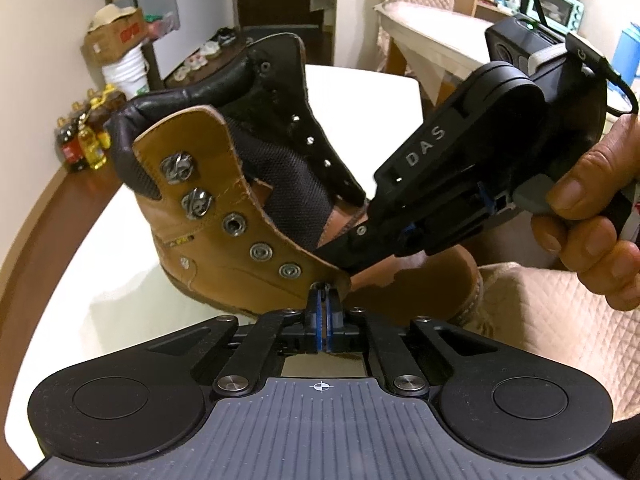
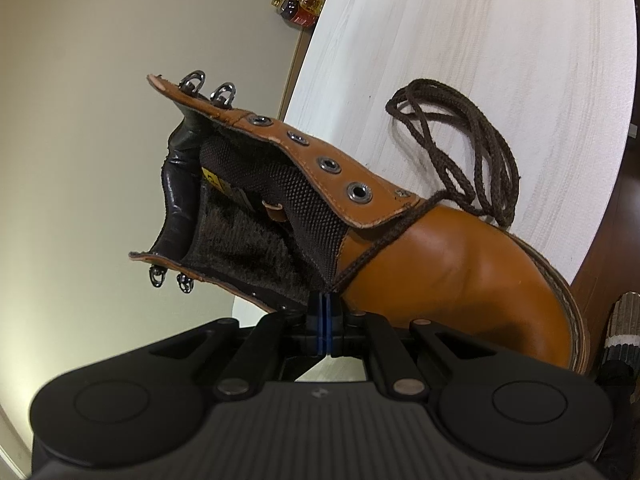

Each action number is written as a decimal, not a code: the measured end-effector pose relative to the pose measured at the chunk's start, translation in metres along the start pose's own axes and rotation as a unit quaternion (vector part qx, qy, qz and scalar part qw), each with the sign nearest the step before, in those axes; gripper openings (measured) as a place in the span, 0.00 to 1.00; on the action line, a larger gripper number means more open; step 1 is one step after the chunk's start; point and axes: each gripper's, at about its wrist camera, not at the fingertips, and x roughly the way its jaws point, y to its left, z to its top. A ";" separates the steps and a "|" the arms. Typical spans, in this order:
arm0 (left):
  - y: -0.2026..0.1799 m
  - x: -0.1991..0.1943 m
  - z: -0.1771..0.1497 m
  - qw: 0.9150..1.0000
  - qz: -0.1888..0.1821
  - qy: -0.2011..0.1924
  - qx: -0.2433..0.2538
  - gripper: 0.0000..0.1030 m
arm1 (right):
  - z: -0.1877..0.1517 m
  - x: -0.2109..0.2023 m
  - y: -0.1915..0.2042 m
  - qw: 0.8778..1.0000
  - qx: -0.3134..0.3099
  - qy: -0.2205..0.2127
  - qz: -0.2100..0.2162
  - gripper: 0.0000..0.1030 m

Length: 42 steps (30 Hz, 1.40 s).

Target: Lace up shoes with both hands

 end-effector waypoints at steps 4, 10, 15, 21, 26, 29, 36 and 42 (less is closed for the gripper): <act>0.004 -0.010 -0.010 1.000 -0.005 0.016 0.003 0.01 | -0.001 -0.010 -0.005 1.000 0.009 -0.017 -0.004 0.12; 0.022 -0.029 -0.057 0.993 0.020 0.113 0.008 0.01 | -0.002 -0.039 -0.004 0.997 -0.008 -0.061 -0.036 0.12; 0.037 -0.031 -0.064 0.991 0.039 0.125 -0.012 0.01 | 0.008 -0.051 -0.006 0.992 -0.027 -0.094 -0.076 0.12; 0.039 -0.015 -0.063 0.988 0.042 0.143 -0.034 0.05 | 0.028 -0.041 -0.015 0.987 -0.045 -0.105 -0.114 0.14; 0.039 -0.016 -0.073 0.986 0.054 0.153 -0.037 0.17 | 0.045 -0.036 -0.016 0.980 -0.104 -0.092 -0.142 0.18; 0.038 -0.021 -0.073 0.987 0.055 0.148 -0.041 0.17 | 0.056 -0.035 -0.017 0.974 -0.144 -0.085 -0.154 0.19; 0.023 -0.029 -0.049 0.993 0.053 0.093 -0.043 0.16 | 0.072 0.003 -0.009 0.952 -0.243 -0.034 -0.184 0.27; 0.007 -0.029 -0.016 0.997 0.057 0.019 -0.053 0.15 | 0.067 0.023 0.002 0.904 -0.357 -0.008 -0.235 0.04</act>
